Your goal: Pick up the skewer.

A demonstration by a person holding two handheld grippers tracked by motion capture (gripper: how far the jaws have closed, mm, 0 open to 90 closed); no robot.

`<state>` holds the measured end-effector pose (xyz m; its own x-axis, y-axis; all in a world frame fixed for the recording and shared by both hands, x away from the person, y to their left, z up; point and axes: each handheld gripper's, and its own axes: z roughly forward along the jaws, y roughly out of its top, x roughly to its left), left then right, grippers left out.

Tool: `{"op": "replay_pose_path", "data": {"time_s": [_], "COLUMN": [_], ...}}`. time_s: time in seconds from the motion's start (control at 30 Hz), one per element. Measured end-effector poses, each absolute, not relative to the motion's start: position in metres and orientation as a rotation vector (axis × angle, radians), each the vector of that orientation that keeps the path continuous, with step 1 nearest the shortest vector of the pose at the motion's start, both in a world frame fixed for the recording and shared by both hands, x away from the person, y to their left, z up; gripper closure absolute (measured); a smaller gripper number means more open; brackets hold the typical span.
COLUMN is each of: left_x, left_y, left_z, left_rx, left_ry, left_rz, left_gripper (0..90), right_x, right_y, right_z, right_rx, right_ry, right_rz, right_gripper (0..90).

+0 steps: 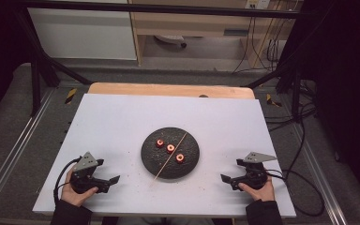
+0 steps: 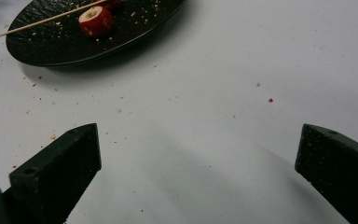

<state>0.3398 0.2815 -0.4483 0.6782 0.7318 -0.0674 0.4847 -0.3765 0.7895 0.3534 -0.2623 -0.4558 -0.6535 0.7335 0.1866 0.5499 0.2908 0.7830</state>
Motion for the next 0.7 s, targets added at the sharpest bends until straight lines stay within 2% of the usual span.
{"op": "replay_pose_path", "data": {"time_s": [0.7], "left_x": [0.342], "left_y": [0.262], "left_z": [-0.442], "left_rx": [2.066], "left_ry": [0.949], "left_rz": [0.37], "left_gripper": [6.0], "right_x": [0.354], "right_y": [-0.261], "right_z": [-0.456], "right_rx": [1.192], "right_ry": [2.34], "right_rz": [1.285], "right_gripper": [1.0]}}
